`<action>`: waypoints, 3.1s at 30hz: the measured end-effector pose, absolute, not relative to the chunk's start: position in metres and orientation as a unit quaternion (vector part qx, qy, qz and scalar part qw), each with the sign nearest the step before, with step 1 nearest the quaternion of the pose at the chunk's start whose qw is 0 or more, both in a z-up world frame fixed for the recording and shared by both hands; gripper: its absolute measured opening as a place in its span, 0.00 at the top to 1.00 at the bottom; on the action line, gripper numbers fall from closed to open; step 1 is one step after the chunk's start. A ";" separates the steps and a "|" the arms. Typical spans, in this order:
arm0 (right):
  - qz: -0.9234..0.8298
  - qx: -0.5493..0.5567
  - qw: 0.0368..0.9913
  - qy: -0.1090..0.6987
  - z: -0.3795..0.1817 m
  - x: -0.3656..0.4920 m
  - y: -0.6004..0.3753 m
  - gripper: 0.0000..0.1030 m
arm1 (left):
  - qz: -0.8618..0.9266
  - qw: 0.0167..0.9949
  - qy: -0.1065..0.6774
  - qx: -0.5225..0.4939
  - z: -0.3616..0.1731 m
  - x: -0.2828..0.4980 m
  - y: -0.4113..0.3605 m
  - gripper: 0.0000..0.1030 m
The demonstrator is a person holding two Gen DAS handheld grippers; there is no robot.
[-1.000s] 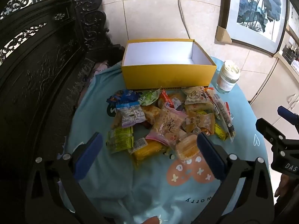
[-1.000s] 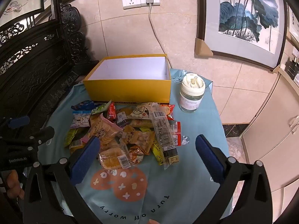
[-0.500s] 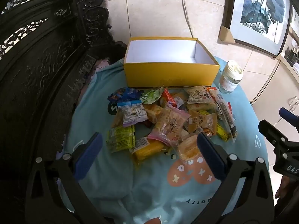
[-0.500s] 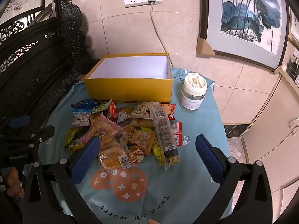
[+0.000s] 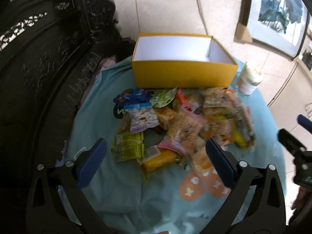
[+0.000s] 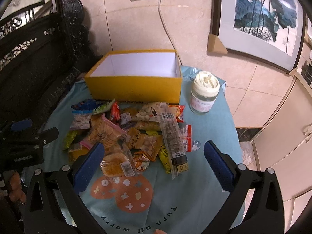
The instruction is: Organize snacks
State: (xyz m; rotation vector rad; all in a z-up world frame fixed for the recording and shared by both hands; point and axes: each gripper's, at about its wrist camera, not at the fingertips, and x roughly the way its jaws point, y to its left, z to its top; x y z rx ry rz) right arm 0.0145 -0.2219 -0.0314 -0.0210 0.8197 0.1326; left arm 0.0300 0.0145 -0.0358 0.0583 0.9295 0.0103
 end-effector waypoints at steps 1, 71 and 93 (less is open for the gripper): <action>0.062 -0.011 0.913 0.403 -0.038 0.017 -0.222 0.01 | 0.005 0.890 0.456 0.018 -0.046 0.034 0.019 0.02; 0.114 0.007 0.882 0.457 -0.121 0.073 -0.235 0.72 | 0.019 0.881 0.464 -0.084 -0.140 0.056 0.095 0.82; 0.158 0.025 0.908 0.388 0.019 0.121 -0.225 0.72 | -0.072 0.927 0.357 -0.092 0.023 0.108 0.024 0.83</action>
